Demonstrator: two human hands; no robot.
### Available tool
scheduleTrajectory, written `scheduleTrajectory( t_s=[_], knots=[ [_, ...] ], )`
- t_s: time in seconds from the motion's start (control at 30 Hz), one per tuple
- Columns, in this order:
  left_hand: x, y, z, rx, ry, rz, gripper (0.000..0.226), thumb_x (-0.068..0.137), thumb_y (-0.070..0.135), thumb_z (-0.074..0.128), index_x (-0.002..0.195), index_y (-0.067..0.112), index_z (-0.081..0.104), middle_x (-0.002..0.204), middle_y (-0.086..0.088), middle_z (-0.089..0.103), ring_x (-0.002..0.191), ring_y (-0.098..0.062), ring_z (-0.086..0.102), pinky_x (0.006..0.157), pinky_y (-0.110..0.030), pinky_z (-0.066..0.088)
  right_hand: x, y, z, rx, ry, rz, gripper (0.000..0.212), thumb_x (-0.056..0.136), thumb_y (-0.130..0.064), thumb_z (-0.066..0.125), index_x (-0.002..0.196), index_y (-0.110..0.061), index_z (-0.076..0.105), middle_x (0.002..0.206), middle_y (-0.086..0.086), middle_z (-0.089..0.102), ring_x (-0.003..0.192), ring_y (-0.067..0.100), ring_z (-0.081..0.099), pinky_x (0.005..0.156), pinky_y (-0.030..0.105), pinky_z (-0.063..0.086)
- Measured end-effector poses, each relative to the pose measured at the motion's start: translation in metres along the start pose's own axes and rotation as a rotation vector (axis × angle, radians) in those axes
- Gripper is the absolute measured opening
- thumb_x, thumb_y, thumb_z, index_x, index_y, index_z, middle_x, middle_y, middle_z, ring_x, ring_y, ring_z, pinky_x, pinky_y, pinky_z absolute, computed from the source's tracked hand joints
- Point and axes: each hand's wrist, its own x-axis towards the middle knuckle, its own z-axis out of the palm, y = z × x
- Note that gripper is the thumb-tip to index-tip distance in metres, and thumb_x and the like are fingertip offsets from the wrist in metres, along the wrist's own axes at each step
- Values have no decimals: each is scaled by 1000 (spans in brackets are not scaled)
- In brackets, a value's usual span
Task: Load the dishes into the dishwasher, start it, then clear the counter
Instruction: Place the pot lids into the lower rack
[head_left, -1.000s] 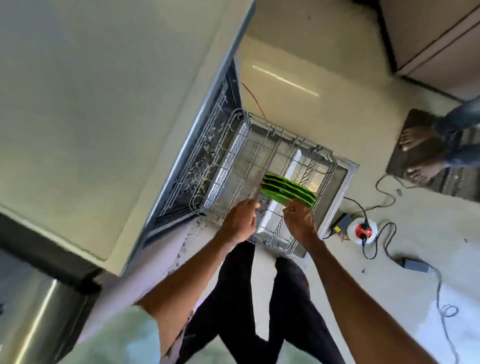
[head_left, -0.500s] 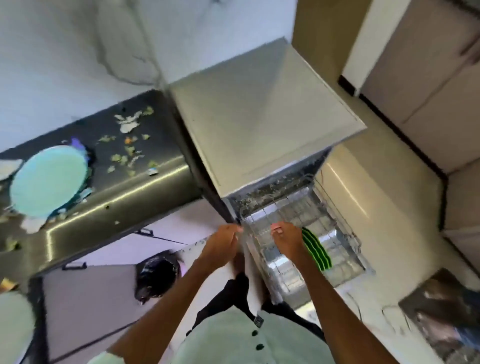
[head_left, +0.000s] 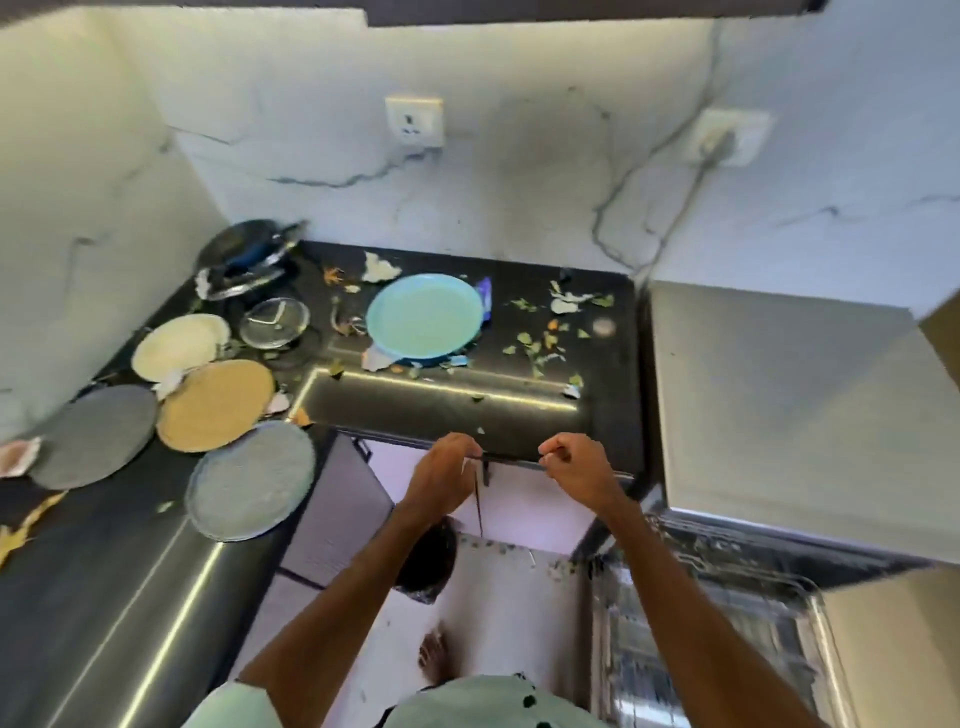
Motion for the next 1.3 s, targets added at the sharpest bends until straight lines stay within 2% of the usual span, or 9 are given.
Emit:
scheduleTrajectory(
  t_s=[0.13,0.33,0.47,0.57,0.77,0.97,1.03,1.13,1.3],
  knots=[
    [10,-63,-55,-22,24,-109,26,79,15,49,93,9,70,99,-8,69,90,-27,67,83,-40,57,41,-62,54,-37,-73,-69,16,85,-7,66,91,-19,75,82,0,76,78,13,72,82,32,60],
    [9,-124,-125,24,34,-302,23,86,5,57,102,11,73,112,-8,69,102,-24,66,89,-32,51,76,-138,123,-86,-155,-131,15,88,-10,65,95,-18,75,85,1,75,80,14,70,83,33,60],
    [-5,-156,-154,33,71,-345,21,87,3,55,97,8,73,109,-12,70,103,-30,65,88,-39,52,87,-180,164,-142,-195,-184,16,88,-9,64,98,-14,76,84,-6,70,77,8,64,84,25,55],
    [-17,-180,-169,51,91,-389,24,89,8,53,106,9,70,114,-13,68,110,-33,62,91,-42,50,91,-206,193,-152,-252,-205,20,88,-7,61,98,-12,77,90,-1,74,83,12,66,86,26,55],
    [-37,-215,-185,62,156,-495,18,93,16,56,108,15,67,118,-9,66,113,-27,59,95,-40,47,98,-238,241,-180,-365,-261,24,89,-3,56,96,-12,77,89,2,74,75,8,64,60,5,43],
    [-49,-243,-190,26,232,-644,16,94,29,62,102,17,68,110,-5,69,107,-24,61,93,-39,47,107,-245,274,-177,-433,-303,15,89,-10,64,91,-12,79,86,-1,76,69,1,64,73,24,57],
    [-49,-247,-191,28,258,-688,15,92,33,66,96,18,68,105,-1,68,103,-19,60,90,-36,46,110,-247,281,-190,-443,-321,13,88,-14,67,88,-14,80,85,-3,77,71,0,65,76,21,56],
    [-43,-246,-195,42,279,-728,17,89,35,70,92,19,67,102,3,64,99,-11,54,86,-32,42,120,-249,284,-206,-470,-333,11,86,-17,70,84,-18,80,79,-9,75,67,-6,63,68,11,49],
    [-21,-236,-190,35,270,-798,22,84,46,70,80,24,65,87,8,68,83,-8,64,79,-39,56,147,-251,271,-187,-451,-323,3,79,-23,80,77,-22,80,72,-9,74,64,-5,64,68,19,52]
  ],
)
